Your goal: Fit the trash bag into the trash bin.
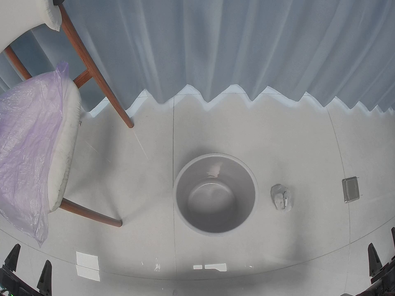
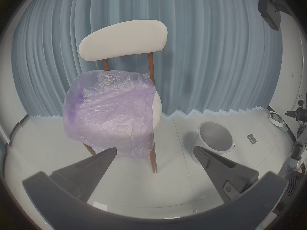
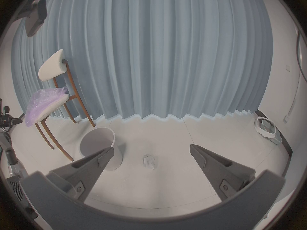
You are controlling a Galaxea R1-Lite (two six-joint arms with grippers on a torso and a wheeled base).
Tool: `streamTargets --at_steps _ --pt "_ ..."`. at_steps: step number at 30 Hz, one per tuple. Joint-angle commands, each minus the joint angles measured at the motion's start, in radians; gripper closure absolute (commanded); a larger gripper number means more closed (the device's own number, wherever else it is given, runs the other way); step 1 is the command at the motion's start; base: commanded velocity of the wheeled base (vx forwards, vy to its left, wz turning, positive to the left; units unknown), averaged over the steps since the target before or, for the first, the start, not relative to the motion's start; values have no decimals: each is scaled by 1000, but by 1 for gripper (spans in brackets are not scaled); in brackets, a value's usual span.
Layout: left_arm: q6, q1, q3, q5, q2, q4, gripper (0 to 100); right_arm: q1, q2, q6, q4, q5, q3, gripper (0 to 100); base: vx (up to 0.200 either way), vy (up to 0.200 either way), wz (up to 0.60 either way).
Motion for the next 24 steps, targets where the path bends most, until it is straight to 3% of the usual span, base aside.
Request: streamTargets --at_steps 1,12,16,24 --pt "0 0 18 0 -16 -5 0 0 -17 1 -1 0 18 0 0 0 0" --pt "2 2 18 3 -16 -13 0 0 -17 8 -1 0 18 0 0 0 0" --pt "16 3 18 -1 -16 -198 0 0 -17 10 -3 -2 18 0 0 0 0" --pt "97 3 -18 9 -16 -200 0 0 -17 8 -3 1 18 0 0 0 0"
